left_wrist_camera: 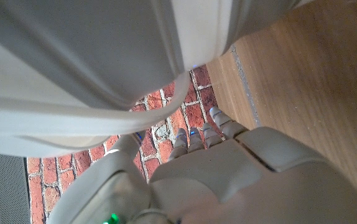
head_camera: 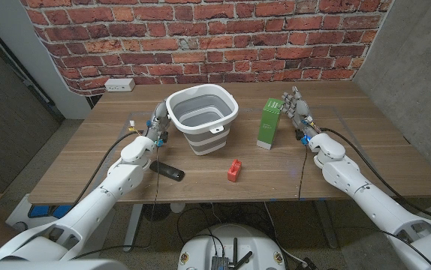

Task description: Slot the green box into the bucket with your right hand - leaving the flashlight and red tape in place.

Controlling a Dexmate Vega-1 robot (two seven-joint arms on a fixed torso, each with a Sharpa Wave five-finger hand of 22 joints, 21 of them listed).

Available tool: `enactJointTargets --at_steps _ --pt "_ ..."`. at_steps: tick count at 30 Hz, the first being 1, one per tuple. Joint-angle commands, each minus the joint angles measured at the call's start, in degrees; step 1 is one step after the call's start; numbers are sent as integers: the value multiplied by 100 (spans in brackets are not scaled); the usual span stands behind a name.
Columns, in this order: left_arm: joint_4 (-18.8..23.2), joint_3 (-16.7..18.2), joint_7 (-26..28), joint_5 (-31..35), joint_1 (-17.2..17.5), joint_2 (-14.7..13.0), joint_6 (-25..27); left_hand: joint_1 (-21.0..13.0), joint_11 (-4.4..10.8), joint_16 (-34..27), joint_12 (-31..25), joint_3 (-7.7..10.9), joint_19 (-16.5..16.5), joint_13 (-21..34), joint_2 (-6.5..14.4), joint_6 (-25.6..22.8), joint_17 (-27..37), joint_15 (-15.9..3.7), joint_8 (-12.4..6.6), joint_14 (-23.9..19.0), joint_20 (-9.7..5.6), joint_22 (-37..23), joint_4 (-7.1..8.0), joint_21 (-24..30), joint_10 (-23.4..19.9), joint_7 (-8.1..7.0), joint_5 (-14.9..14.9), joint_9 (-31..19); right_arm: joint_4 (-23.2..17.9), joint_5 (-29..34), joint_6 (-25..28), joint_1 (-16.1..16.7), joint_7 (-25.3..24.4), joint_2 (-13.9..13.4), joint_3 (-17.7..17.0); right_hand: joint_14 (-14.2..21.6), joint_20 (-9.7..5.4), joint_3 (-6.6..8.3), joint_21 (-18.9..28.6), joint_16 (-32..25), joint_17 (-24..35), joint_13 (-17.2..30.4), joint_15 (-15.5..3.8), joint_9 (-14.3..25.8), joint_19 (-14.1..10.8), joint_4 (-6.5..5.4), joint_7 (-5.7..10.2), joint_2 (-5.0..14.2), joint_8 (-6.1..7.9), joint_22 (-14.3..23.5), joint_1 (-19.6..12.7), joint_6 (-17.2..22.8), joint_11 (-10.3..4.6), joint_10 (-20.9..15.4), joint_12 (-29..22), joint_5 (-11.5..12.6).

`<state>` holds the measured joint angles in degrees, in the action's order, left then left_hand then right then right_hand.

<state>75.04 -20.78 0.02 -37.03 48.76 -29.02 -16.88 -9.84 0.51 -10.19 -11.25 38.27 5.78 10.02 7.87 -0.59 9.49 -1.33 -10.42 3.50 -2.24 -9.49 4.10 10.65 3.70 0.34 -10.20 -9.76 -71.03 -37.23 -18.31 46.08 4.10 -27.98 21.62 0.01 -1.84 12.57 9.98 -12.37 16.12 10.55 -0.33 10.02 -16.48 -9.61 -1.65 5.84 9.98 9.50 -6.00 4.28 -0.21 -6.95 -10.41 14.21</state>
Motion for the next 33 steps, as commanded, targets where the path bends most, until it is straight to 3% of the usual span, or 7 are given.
enactJointTargets --at_steps 1,33 --pt "273 69 291 100 161 -90 29 -34 16 -24 -37 37 58 31 232 -23 23 -11 -36 10 -238 -25 -15 28 24 33 -24 -29 431 -2 -224 -240 285 122 43 18 -2 28 31 -24 26 19 -44 11 -34 2 29 121 28 9 37 54 -5 -53 -29 47" --pt "283 13 230 206 81 -141 47 -1 46 -6 -25 79 58 30 183 -52 13 -14 -19 -29 -231 -24 -87 26 -3 3 -16 -28 -633 159 -155 444 -148 -422 -154 71 32 -28 48 -21 -15 11 -30 4 -8 44 21 61 59 5 188 95 13 -106 -55 119"
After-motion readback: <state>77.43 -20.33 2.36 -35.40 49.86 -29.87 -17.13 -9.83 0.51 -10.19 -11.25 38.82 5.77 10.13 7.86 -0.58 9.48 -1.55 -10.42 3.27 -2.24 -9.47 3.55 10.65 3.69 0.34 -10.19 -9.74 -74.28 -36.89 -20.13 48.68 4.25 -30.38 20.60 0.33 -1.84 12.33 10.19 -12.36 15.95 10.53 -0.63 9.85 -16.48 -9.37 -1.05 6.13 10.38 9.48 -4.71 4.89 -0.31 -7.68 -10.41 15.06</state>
